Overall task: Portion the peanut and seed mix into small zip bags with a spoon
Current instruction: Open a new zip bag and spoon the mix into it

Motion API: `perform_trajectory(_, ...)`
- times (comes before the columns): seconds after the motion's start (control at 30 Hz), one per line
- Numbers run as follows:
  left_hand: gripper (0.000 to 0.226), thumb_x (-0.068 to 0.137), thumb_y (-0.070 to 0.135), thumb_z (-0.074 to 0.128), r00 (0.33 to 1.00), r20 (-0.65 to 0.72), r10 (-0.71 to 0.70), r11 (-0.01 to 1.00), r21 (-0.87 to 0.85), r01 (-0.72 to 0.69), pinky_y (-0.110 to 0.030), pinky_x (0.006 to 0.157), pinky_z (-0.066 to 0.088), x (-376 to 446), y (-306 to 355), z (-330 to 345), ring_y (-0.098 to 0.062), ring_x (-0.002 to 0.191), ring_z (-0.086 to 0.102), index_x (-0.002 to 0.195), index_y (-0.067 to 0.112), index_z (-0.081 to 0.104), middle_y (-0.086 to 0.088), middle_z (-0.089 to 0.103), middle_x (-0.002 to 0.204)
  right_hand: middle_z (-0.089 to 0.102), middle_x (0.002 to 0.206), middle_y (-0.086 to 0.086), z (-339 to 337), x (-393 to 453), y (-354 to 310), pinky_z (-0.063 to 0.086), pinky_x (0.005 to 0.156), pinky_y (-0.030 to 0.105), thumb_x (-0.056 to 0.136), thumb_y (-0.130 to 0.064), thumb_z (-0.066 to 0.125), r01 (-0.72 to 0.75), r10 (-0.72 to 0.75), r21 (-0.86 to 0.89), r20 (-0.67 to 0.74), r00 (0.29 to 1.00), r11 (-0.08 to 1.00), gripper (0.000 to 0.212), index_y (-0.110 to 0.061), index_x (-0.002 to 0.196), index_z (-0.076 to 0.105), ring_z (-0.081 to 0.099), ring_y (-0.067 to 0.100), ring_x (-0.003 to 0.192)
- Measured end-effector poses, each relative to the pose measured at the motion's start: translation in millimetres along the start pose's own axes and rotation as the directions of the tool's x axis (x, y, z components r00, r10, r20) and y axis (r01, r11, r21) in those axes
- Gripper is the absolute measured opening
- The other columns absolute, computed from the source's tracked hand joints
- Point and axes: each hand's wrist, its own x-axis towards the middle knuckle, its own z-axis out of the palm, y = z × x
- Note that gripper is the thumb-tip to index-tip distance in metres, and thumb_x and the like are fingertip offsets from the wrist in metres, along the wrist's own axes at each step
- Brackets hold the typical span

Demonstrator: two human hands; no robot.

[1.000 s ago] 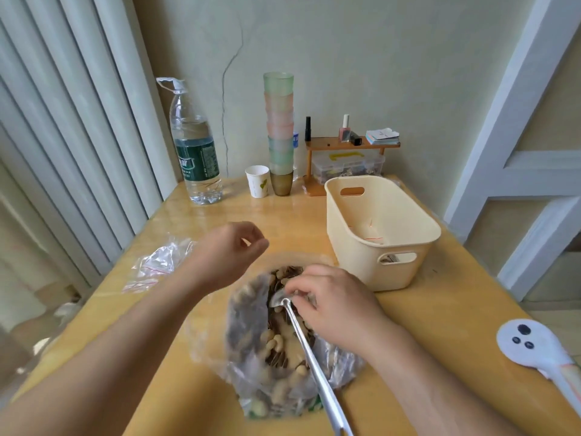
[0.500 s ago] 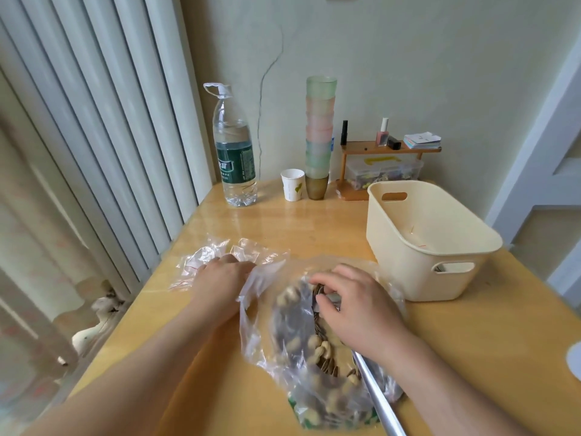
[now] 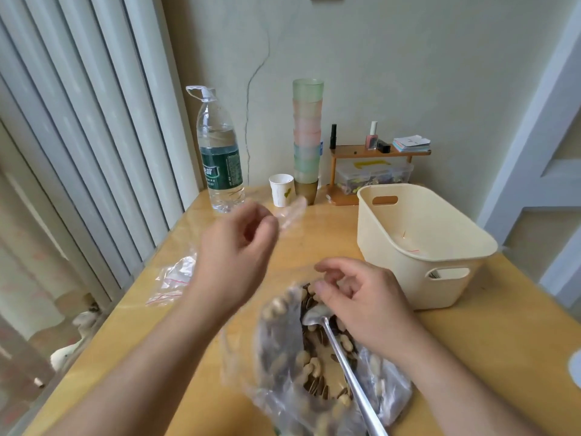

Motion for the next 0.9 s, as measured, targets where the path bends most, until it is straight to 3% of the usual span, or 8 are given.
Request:
perform_trajectory(0.07, 0.02, 0.1, 0.032, 0.062, 0.994, 0.097, 0.051, 0.996, 0.07, -0.058, -0.021, 0.054, 0.039, -17, 3, 26, -0.007, 0.058, 0.055, 0.08, 0.027, 0.065, 0.009, 0.061, 0.064, 0.07, 0.092, -0.009, 0, -1, -2, 0.051, 0.063, 0.035, 0.079, -0.061, 0.072, -0.063, 0.059, 0.258, 0.022, 0.998, 0.964, 0.032, -0.044, 0.106, 0.068, 0.063, 0.014, 0.064)
perform_trajectory(0.13, 0.019, 0.102, 0.035, 0.06, 0.989, 0.145, 0.019, 0.998, 0.051, -0.026, -0.02, 0.056, 0.042, -31, -5, 48, -0.007, 0.061, 0.061, 0.085, 0.031, 0.069, 0.012, 0.066, 0.067, 0.07, 0.095, -0.004, 4, -5, 2, 0.05, 0.06, 0.04, 0.074, -0.065, 0.074, -0.111, 0.111, 0.344, 0.021, 0.994, 0.932, 0.038, -0.046, 0.107, 0.067, 0.065, 0.019, 0.066)
perform_trajectory(0.2, 0.019, 0.102, 0.034, 0.061, 0.989, 0.144, -0.025, 1.0, 0.015, 0.024, -0.017, 0.056, 0.043, -38, -15, 59, -0.005, 0.062, 0.065, 0.086, 0.032, 0.072, 0.016, 0.07, 0.068, 0.071, 0.089, -0.006, 2, -9, 6, 0.055, 0.062, 0.043, 0.072, -0.066, 0.072, -0.121, 0.121, 0.259, 0.014, 0.993, 0.958, 0.037, -0.048, 0.104, 0.068, 0.065, 0.019, 0.066)
perform_trajectory(0.33, 0.011, 0.096, 0.031, 0.07, 0.981, 0.192, 0.002, 1.0, 0.011, -0.004, -0.023, 0.063, 0.054, -50, -25, 63, -0.007, 0.068, 0.072, 0.086, 0.033, 0.073, 0.018, 0.074, 0.073, 0.066, 0.064, -0.015, -6, -14, 13, 0.048, 0.058, 0.029, 0.075, -0.065, 0.066, -0.115, 0.117, 0.142, -0.007, 0.993, 0.983, 0.032, -0.041, 0.094, 0.074, 0.055, 0.006, 0.057)
perform_trajectory(0.47, 0.007, 0.09, 0.028, 0.073, 0.976, 0.217, 0.002, 1.0, 0.018, -0.006, -0.031, 0.066, 0.057, -65, -24, 62, -0.006, 0.067, 0.069, 0.085, 0.031, 0.071, 0.015, 0.073, 0.073, 0.071, 0.081, -0.02, -3, -18, 9, 0.048, 0.066, 0.02, 0.086, -0.033, 0.067, -0.025, 0.018, -0.074, -0.09, 0.996, 0.997, 0.01, -0.032, 0.083, 0.077, 0.064, 0.006, 0.074)
perform_trajectory(0.63, 0.024, 0.093, 0.044, 0.065, 0.982, 0.189, 0.026, 1.0, -0.008, -0.025, -0.041, 0.058, 0.054, -69, -24, 60, -0.02, 0.058, 0.063, 0.082, 0.023, 0.063, 0.001, 0.067, 0.063, 0.048, 0.062, -0.009, -3, -24, 11, 0.041, 0.06, 0.038, 0.093, -0.036, 0.047, -0.013, 0.003, -0.194, -0.052, 0.999, 0.981, 0.028, -0.025, 0.067, 0.043, 0.044, 0.013, 0.063)
perform_trajectory(0.8, 0.028, 0.095, 0.043, 0.067, 0.897, 0.347, 0.274, 0.961, -0.129, -0.244, -0.024, 0.057, 0.041, -72, -26, 60, -0.007, 0.059, 0.053, 0.076, 0.023, 0.061, 0.01, 0.058, 0.065, 0.06, 0.065, -0.016, -9, -22, 9, 0.045, 0.06, 0.031, 0.098, -0.034, 0.055, -0.028, 0.021, -0.079, -0.089, 0.996, 0.996, 0.026, -0.034, 0.072, 0.052, 0.053, 0.011, 0.063)
perform_trajectory(0.9, 0.021, 0.097, 0.04, 0.065, 0.871, 0.275, 0.407, 0.913, -0.122, -0.388, -0.024, 0.063, 0.043, -71, -26, 58, -0.01, 0.071, 0.059, 0.08, 0.028, 0.063, 0.013, 0.058, 0.076, 0.071, 0.079, -0.008, -7, -19, 8, 0.057, 0.067, 0.042, 0.092, -0.039, 0.066, -0.096, 0.113, 0.227, -0.065, 0.991, 0.969, 0.001, -0.038, 0.093, 0.065, 0.065, 0.017, 0.07)
